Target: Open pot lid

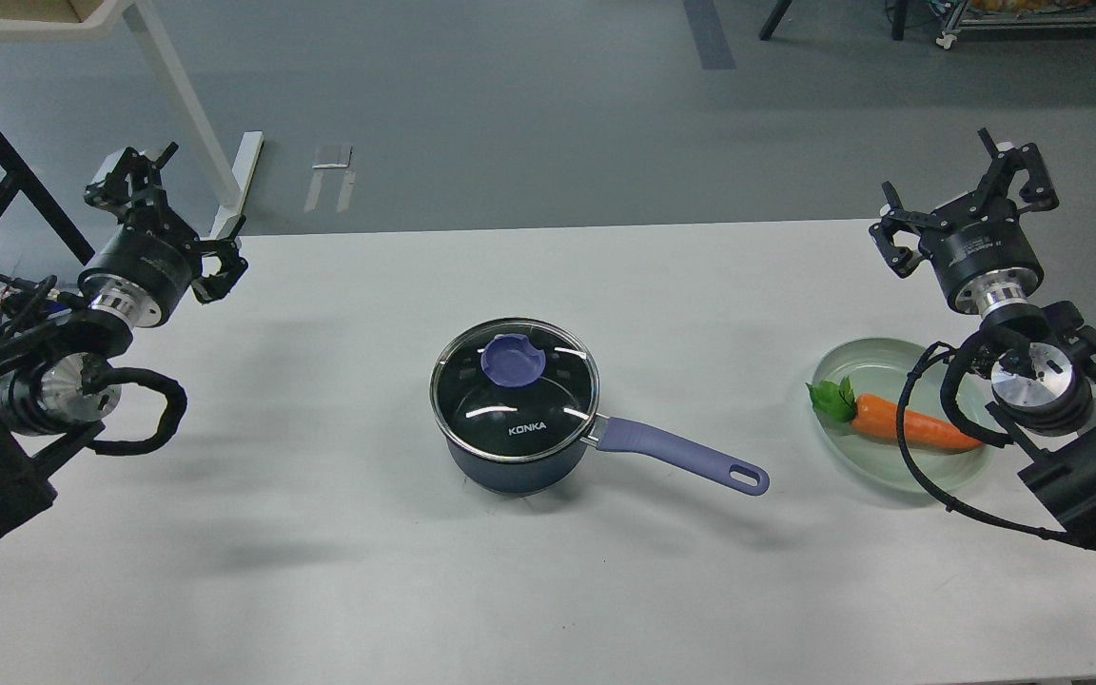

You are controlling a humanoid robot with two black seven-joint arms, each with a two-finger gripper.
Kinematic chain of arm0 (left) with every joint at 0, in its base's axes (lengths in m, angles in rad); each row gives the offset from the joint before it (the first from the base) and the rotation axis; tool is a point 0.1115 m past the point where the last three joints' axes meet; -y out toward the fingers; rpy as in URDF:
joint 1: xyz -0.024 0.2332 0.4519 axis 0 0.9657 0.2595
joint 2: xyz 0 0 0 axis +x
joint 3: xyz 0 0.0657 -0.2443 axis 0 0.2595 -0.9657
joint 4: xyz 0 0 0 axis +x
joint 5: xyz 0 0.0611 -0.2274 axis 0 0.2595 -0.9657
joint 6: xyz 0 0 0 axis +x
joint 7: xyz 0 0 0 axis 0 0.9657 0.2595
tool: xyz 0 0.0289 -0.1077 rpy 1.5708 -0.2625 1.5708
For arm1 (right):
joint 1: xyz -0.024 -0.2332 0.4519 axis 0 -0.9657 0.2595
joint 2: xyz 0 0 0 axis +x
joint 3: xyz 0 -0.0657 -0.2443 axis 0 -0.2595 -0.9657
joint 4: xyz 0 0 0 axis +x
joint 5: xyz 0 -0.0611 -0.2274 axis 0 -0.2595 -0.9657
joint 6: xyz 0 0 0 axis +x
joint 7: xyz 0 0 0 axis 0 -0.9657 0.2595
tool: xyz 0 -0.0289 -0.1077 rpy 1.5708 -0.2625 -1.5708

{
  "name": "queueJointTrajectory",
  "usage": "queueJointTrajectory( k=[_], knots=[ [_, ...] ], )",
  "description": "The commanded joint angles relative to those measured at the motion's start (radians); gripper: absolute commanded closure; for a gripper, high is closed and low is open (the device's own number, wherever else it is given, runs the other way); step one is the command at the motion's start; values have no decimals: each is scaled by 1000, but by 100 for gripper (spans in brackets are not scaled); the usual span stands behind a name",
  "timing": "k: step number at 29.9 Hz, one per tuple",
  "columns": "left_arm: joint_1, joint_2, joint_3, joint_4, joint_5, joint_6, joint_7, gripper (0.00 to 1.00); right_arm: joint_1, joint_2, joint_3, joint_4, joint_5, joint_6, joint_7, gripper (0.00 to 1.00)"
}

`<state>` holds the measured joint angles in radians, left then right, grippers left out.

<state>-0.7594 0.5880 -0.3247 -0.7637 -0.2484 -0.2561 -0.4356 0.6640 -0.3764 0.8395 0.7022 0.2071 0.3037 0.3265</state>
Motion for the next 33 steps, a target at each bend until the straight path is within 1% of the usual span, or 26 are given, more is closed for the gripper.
queueJointTrajectory(
  k=[1,6,10,14,16,18,20,23,26,30,31,33],
  knots=[
    [0,4,3,1,3,1,0,1,0,1,3,2,0,0,0,0],
    [-5,4,0,0,1,8,1,1,0,-10,-6,17,-2,-2,-1,0],
    [-12,4,-5,0,0,35,1,1,2,-27,-14,43,-5,-3,-1,0],
    [-17,12,-8,4,12,44,20,1,2,-125,-19,112,-43,-12,-3,0],
    [-20,18,-2,4,14,40,44,1,2,-173,-20,152,-101,-24,-3,0],
    [-21,23,-2,4,18,40,83,1,5,-206,-28,186,-176,-35,-4,0],
    [-21,29,-5,4,27,40,86,1,23,-239,-55,227,-242,-47,-4,0],
    [-21,68,-10,0,31,34,78,1,81,-307,-147,282,-291,-60,-4,0],
    [-27,85,-10,-5,31,34,78,1,170,-352,-276,301,-296,-60,-4,0],
    [-49,98,9,-9,32,35,97,1,305,-377,-471,344,-311,-58,-4,0],
    [-47,99,10,-9,32,34,100,1,359,-386,-547,355,-340,-57,-3,0],
    [-44,101,19,-8,34,34,110,1,416,-388,-627,356,-405,-55,-3,0]
  ],
)
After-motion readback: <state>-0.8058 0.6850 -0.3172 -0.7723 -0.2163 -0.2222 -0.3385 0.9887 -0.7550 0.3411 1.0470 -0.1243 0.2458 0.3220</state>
